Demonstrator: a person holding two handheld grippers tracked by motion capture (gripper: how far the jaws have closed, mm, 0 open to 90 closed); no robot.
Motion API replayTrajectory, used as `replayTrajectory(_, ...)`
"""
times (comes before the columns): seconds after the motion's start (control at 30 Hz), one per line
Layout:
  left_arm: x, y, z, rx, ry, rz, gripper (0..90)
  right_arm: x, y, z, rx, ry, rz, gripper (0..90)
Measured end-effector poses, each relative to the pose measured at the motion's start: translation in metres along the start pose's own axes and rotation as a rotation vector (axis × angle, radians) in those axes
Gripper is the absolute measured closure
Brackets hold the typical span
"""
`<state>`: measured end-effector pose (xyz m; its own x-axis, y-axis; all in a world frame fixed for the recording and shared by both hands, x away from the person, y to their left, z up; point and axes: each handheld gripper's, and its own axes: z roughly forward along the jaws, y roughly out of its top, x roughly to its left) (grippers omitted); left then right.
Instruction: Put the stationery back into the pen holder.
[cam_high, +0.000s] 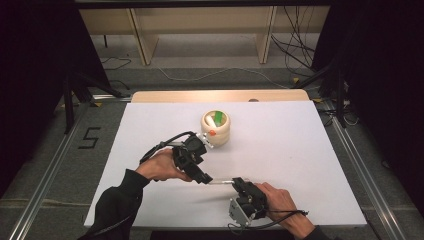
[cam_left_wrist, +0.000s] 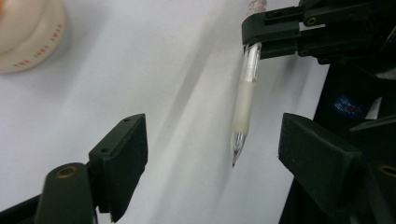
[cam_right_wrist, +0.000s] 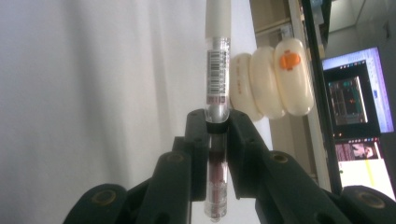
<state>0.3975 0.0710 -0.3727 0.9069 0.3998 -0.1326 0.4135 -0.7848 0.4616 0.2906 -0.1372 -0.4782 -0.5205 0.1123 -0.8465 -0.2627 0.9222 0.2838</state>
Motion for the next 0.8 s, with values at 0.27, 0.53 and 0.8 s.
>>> replayTrajectory(0.27,0.003,-0.013,-0.009,-0.104,0.049,-0.035,19.6,-0.009,-0.012,0.002,0.027,-0.015,0.052,80.0)
replayTrajectory(0.53,0.004,-0.028,-0.016,-0.247,0.085,-0.066,17.3,-0.023,-0.025,0.003,0.036,-0.036,0.111,79.9)
replayTrajectory(0.8,0.001,-0.053,-0.013,-0.459,0.168,-0.126,16.1,-0.044,-0.043,0.008,0.024,-0.007,0.312,79.9)
